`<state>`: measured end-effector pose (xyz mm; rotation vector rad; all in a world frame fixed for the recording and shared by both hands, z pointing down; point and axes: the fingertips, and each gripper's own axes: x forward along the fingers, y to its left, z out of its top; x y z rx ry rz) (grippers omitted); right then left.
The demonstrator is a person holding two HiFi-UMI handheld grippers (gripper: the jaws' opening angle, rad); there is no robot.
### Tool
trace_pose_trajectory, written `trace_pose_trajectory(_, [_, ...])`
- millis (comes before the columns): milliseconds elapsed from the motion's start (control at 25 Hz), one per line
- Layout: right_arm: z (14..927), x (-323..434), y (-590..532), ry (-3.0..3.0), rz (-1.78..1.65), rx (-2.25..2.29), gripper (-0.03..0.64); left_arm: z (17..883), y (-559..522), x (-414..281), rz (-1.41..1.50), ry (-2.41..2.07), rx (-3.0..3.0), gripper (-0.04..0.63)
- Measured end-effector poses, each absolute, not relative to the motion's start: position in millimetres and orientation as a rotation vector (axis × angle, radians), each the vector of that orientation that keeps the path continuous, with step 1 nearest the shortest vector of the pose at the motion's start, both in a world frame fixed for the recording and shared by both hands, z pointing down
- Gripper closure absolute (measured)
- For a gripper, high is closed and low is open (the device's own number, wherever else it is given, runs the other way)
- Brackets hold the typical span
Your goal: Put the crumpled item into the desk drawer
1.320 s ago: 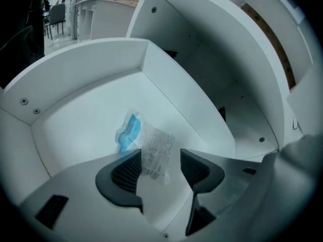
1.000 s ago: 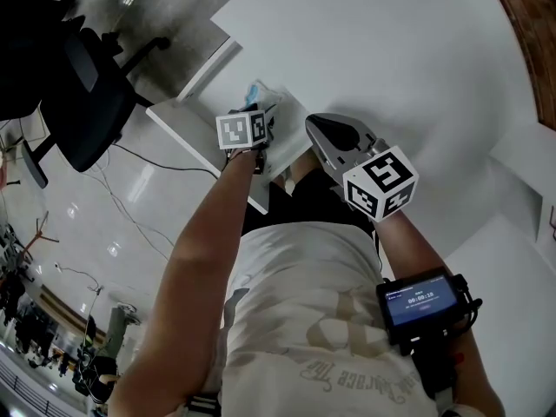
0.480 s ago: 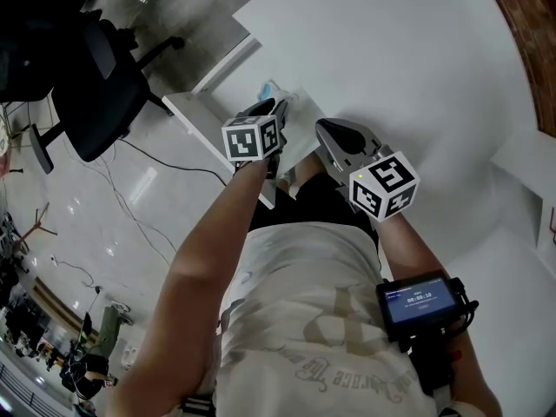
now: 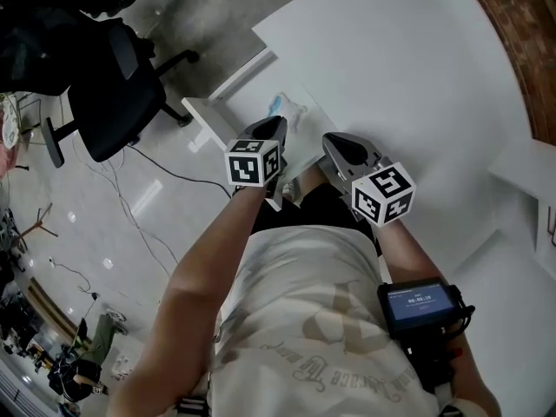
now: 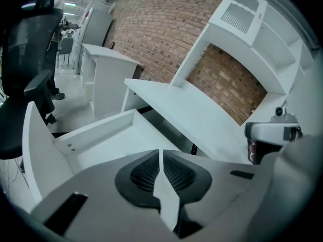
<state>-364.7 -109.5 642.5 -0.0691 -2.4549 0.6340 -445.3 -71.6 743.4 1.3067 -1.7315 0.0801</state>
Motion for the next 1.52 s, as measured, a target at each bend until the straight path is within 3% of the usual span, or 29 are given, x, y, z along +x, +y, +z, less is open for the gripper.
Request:
trace_pose_trajectory(800, [599,-364,-89,-2.547,0.581,-0.032,0.594,632,-38,-442,0.065,-1.834,1.506,0.572])
trace_pose_trajectory(1520, [552,-331,-68,-2.66,0.51,-0.058,0.594,567,3,-395,0.082,-1.848,1.708,0.572])
